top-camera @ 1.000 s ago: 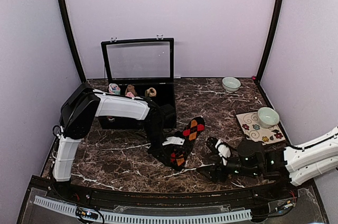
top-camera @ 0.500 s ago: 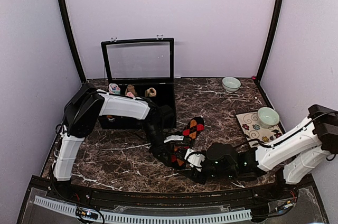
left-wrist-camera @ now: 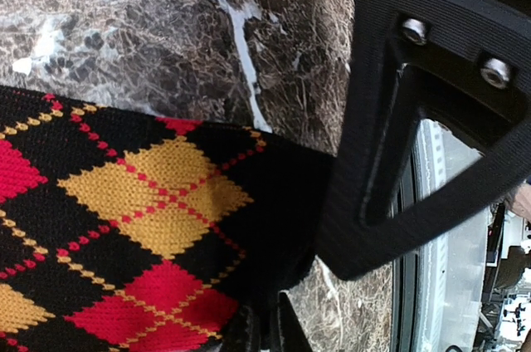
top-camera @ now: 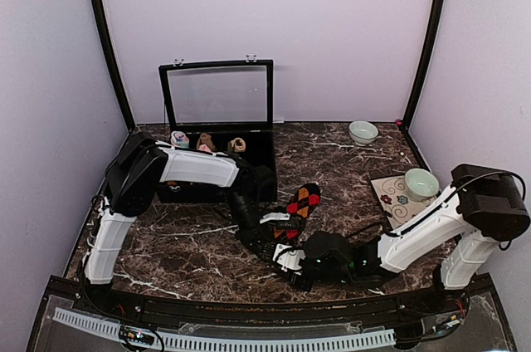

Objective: Roll the socks
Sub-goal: Roll the sock at the center of the board.

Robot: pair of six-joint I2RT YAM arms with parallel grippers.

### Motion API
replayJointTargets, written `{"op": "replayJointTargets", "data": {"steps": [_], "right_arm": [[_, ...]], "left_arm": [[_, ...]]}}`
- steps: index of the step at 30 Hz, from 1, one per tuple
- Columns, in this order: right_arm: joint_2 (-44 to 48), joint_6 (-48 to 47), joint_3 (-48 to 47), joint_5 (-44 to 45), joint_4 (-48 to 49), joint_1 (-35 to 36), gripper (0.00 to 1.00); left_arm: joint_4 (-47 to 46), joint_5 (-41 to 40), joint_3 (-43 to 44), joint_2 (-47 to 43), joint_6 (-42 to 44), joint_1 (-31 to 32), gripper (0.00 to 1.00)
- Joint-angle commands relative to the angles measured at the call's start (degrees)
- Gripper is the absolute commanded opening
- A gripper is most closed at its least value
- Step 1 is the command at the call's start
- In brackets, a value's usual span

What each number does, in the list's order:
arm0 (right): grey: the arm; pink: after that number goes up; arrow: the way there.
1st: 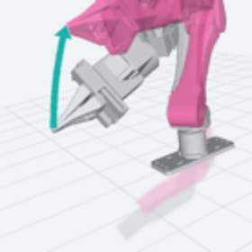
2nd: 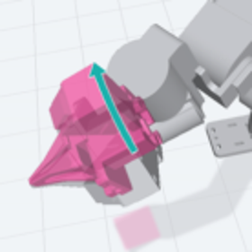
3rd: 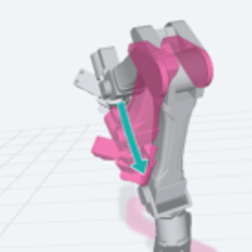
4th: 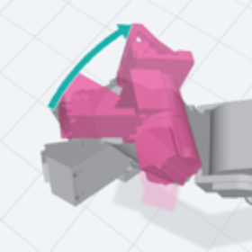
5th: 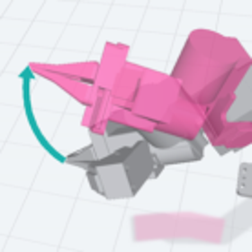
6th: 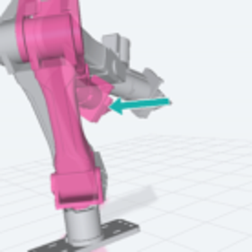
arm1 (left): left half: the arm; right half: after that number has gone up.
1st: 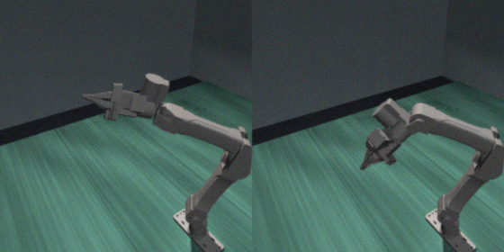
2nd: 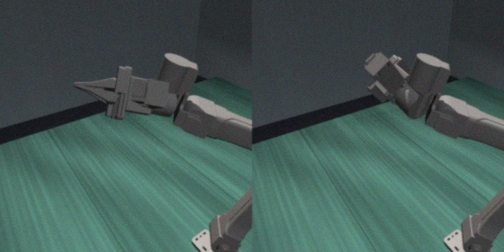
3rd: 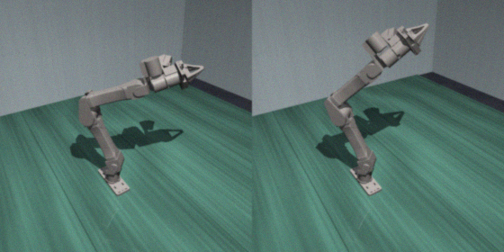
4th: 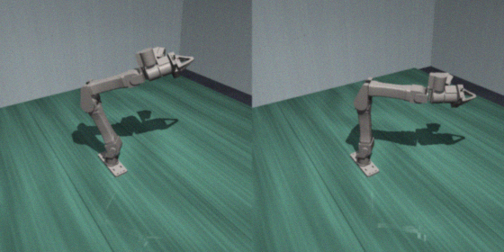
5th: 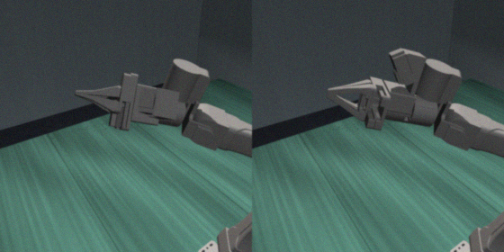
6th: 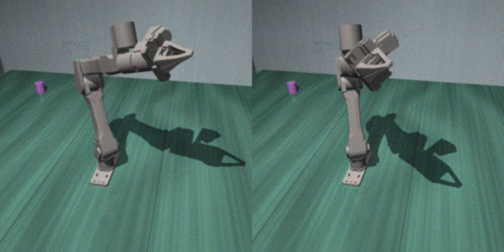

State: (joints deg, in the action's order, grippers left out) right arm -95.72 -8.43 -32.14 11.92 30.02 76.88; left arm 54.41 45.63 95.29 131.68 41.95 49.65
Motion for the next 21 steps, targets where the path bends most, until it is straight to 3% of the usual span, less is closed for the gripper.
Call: {"op": "replayJointTargets", "data": {"steps": [1,7,14,21], "right_arm": [[-0.77,-0.80,-0.11,2.96,3.14,0.40,0.28],[-2.03,0.74,0.23,2.24,4.13,0.37,0.17],[-2.58,2.35,1.13,3.89,4.09,0.37,0.24],[-1.95,5.11,3.02,4.24,6.12,0.45,0.23]], "left_arm": [[0.54,-4.55,0.07,2.52,2.21,-0.03,0.00],[1.28,-4.93,0.17,2.49,3.28,-0.41,0.01],[3.15,-4.17,0.34,2.49,4.95,-0.86,0.01],[5.79,-4.21,0.72,3.01,7.37,-0.87,0.01]]}}
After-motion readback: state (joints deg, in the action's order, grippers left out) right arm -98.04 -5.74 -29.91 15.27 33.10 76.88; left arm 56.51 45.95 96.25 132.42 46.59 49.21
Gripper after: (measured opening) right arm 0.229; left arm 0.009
